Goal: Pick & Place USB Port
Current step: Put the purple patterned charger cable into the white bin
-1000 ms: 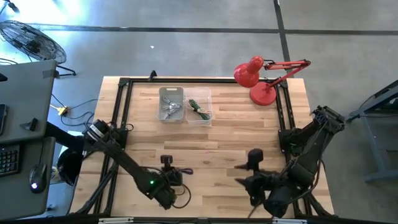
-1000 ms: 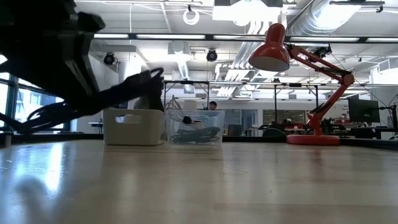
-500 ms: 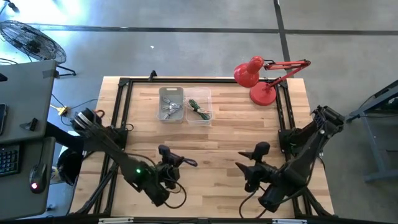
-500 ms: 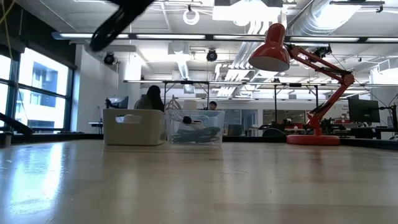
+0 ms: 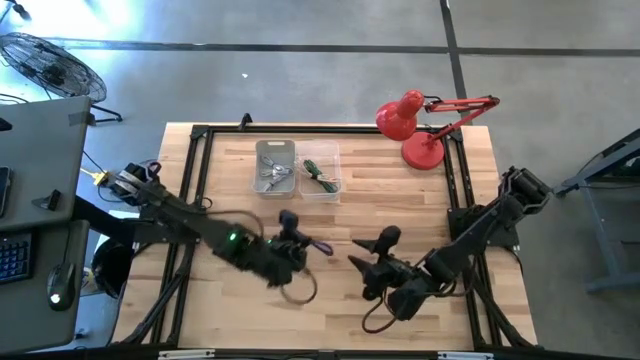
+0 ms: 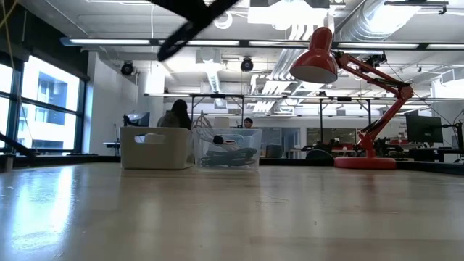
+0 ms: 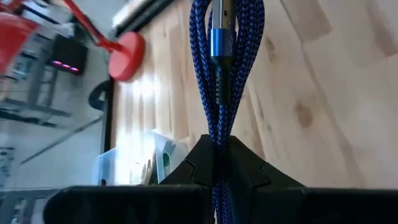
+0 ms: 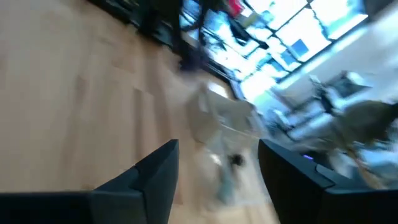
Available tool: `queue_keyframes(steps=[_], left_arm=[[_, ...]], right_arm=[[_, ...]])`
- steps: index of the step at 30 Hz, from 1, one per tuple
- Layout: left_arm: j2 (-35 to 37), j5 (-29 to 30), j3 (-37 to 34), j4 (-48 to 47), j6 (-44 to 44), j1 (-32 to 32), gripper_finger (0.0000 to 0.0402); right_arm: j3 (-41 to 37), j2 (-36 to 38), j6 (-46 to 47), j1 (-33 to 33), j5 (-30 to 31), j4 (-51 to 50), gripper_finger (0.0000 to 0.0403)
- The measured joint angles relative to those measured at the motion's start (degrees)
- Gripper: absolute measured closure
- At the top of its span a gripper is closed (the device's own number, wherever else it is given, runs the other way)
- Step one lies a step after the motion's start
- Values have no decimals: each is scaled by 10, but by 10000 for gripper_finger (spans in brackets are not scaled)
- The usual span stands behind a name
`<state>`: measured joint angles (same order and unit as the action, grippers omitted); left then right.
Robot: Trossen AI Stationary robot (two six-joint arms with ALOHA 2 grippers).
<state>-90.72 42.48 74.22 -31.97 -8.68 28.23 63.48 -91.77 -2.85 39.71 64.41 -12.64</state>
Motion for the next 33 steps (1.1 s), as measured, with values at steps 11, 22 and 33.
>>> queue_keyframes(steps=[11,22,33], left_arm=[[-2,-214,0,131,-141,-115,388],[-3,-278,-51,252,-166,-125,388],[-3,-290,-58,281,-169,-125,388]], right_arm=[[0,0,-17,-7,-51,9,196],[0,0,-36,-23,-74,8,197],[0,0,-36,-59,-130,12,205]])
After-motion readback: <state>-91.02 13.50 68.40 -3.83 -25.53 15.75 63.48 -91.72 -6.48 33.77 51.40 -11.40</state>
